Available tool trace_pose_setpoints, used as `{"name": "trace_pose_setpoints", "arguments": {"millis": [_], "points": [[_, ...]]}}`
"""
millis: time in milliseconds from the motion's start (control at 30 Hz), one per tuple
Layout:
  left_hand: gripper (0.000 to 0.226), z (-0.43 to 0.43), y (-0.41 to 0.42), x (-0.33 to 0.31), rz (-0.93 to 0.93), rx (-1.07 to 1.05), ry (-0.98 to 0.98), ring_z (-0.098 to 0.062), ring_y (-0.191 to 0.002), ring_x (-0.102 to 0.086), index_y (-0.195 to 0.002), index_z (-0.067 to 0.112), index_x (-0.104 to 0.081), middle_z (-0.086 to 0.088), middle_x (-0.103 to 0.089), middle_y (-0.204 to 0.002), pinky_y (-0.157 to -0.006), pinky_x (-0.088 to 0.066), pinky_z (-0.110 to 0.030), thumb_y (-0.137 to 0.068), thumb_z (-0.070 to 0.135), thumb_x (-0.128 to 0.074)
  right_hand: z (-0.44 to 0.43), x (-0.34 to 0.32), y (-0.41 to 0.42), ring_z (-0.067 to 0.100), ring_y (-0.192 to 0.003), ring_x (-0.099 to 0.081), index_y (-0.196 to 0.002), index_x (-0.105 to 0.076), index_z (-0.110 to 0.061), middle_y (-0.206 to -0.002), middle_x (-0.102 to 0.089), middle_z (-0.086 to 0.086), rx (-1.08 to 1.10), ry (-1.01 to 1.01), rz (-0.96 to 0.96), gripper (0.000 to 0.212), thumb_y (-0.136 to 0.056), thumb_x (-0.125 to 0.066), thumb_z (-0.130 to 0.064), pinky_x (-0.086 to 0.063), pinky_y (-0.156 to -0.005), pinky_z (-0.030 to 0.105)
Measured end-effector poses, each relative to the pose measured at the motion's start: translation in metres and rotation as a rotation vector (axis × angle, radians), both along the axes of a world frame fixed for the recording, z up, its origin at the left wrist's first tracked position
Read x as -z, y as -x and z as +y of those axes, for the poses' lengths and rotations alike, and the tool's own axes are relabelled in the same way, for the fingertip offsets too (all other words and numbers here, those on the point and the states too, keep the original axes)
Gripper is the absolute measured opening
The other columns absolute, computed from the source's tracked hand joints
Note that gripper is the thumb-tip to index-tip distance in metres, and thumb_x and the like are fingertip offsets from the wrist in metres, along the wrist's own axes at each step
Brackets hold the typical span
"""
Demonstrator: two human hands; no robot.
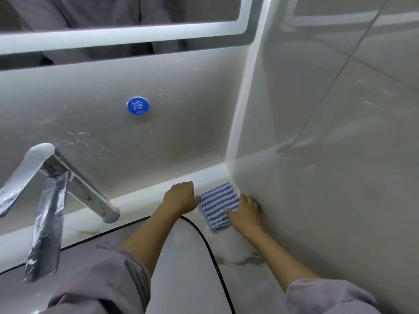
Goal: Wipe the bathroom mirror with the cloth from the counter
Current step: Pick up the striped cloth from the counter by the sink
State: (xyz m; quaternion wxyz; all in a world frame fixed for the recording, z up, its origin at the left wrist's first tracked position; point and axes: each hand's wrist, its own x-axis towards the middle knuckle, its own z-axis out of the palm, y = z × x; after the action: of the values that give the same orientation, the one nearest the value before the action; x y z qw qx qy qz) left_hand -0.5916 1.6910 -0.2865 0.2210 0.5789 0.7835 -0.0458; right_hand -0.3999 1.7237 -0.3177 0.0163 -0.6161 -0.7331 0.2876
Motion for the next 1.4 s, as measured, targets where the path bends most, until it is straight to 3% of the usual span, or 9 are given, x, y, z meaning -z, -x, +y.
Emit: {"name": "trace_pose_setpoints", "arguments": {"millis": [167,433,733,867,967,1067,1200,1300,1400], "points": [[0.049,0.021,-0.005,0.014,-0.005,0.022,0.034,-0.027,-0.122,-0.046,-0.132,0.008,-0.046,-0.012,-0.047,-0.136,-0.095,-0.044,-0.038,-0.094,0.039,-0.046,0.005,0.016,0.0,0.027,-0.13,-0.036,-0.141,-0.033,-0.007,-0.142,-0.04,0.011,0.025,-0.034,0.014,0.065,-0.09,-0.059,-0.04,-0.029,-0.106,0.031],[0.036,0.032,-0.012,0.035,-0.067,0.077,0.13,-0.027,-0.115,-0.047,-0.127,0.008,-0.047,-0.014,-0.045,-0.13,-0.094,-0.043,-0.036,-0.095,0.025,-0.049,0.008,0.031,0.006,0.024,-0.122,-0.04,-0.134,-0.04,-0.011,-0.132,-0.045,0.009,0.037,-0.11,-0.028,0.054,-0.091,-0.057,-0.038,-0.035,-0.1,0.031],[0.034,0.037,-0.007,0.039,-0.276,-0.055,0.179,-0.02,-0.09,-0.049,-0.115,0.004,-0.057,-0.013,-0.06,-0.118,-0.083,-0.043,-0.031,-0.09,0.025,-0.059,0.019,0.025,0.013,0.029,-0.117,-0.047,-0.121,-0.053,-0.004,-0.125,-0.051,0.014,0.121,0.014,0.035,0.044,-0.093,-0.056,-0.038,-0.039,-0.092,0.03],[0.024,0.038,-0.008,0.035,-0.372,-0.107,0.121,-0.018,-0.087,-0.047,-0.107,0.005,-0.057,-0.01,-0.056,-0.102,-0.074,-0.038,-0.028,-0.089,0.021,-0.058,0.021,0.023,0.012,0.029,-0.105,-0.052,-0.106,-0.061,-0.006,-0.114,-0.055,0.015,0.144,0.029,0.096,0.029,-0.095,-0.053,-0.032,-0.036,-0.076,0.025],[0.012,0.033,-0.007,0.028,-0.549,-0.187,0.067,-0.02,-0.084,-0.057,-0.092,0.006,-0.054,-0.01,-0.057,-0.095,-0.075,-0.049,-0.031,-0.09,0.017,-0.057,0.022,0.015,0.009,0.029,-0.094,-0.059,-0.093,-0.063,-0.006,-0.1,-0.064,0.012,0.112,-0.006,0.174,0.025,-0.093,-0.056,-0.03,-0.045,-0.074,0.029],[0.01,0.025,-0.006,0.013,-0.745,-0.352,-0.041,-0.016,-0.078,-0.062,-0.093,0.006,-0.052,-0.009,-0.06,-0.095,-0.063,-0.051,-0.02,-0.089,0.014,-0.057,0.024,-0.003,0.006,0.018,-0.079,-0.062,-0.091,-0.058,-0.015,-0.09,-0.066,0.003,0.111,0.073,0.319,0.018,-0.094,-0.056,-0.032,-0.048,-0.063,0.028],[0.008,0.009,-0.003,-0.016,-1.013,-0.572,-0.206,-0.019,-0.082,-0.063,-0.089,0.008,-0.058,-0.017,-0.065,-0.1,-0.077,-0.056,-0.032,-0.09,0.016,-0.058,0.02,-0.04,0.003,0.01,-0.076,-0.064,-0.092,-0.059,-0.018,-0.087,-0.067,-0.004,0.107,0.121,0.549,0.014,-0.094,-0.058,-0.031,-0.048,-0.063,0.024],[0.016,-0.01,-0.001,-0.044,-1.326,-0.73,-0.273,-0.019,-0.086,-0.069,-0.102,0.007,-0.063,-0.013,-0.071,-0.104,-0.066,-0.056,-0.027,-0.092,0.019,-0.058,0.012,-0.076,0.004,0.008,-0.075,-0.066,-0.092,-0.065,-0.02,-0.085,-0.07,-0.007,0.136,0.166,0.762,0.007,-0.093,-0.062,-0.026,-0.051,-0.063,0.016],[0.025,-0.035,-0.003,-0.073,-1.609,-0.799,-0.335,-0.018,-0.091,-0.069,-0.113,0.011,-0.063,-0.007,-0.072,-0.105,-0.068,-0.056,-0.031,-0.091,0.023,-0.059,0.003,-0.112,0.005,0.013,-0.074,-0.069,-0.098,-0.069,-0.012,-0.081,-0.074,-0.004,0.196,0.312,1.006,0.01,-0.091,-0.064,-0.015,-0.055,-0.064,0.022]]}}
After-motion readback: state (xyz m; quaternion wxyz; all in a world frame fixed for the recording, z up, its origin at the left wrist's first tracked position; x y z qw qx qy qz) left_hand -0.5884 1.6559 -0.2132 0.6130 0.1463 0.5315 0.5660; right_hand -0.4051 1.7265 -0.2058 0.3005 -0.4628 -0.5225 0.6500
